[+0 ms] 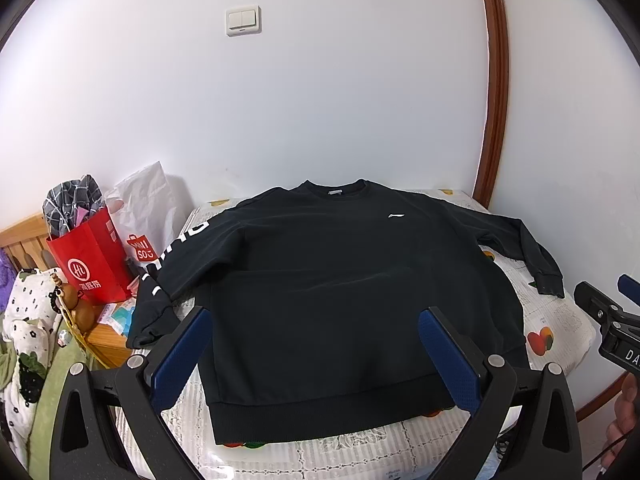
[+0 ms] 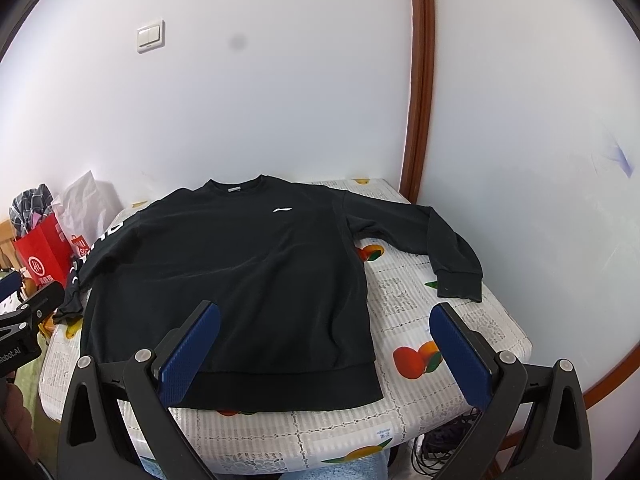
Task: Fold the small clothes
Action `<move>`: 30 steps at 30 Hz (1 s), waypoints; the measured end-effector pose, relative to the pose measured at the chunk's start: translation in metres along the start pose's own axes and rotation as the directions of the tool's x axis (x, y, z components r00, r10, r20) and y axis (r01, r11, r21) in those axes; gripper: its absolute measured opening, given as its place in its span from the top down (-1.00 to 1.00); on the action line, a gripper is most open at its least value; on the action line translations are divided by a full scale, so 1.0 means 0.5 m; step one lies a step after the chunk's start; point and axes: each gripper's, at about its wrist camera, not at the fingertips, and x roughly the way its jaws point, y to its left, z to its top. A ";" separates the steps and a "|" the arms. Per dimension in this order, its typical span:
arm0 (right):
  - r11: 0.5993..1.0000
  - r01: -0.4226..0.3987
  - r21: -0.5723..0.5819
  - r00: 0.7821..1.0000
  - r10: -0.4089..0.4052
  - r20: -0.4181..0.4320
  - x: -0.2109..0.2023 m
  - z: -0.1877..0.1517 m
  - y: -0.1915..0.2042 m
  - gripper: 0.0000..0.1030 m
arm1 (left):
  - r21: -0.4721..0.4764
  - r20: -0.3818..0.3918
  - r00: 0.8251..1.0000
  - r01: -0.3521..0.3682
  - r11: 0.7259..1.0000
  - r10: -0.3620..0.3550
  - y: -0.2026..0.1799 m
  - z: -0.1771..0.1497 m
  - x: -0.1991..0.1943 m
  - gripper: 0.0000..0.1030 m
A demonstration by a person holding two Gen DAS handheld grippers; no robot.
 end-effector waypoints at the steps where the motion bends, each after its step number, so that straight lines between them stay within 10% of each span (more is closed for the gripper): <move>1: 1.000 0.000 0.000 1.000 0.000 0.000 0.000 0.001 0.002 -0.99 | 0.000 0.000 1.000 0.002 1.000 -0.002 0.000 0.000 0.000 -1.00; 30: 1.000 -0.002 -0.010 1.000 0.002 0.008 -0.002 -0.003 0.011 -0.99 | -0.018 -0.009 1.000 0.011 1.000 -0.011 0.010 -0.001 0.001 -1.00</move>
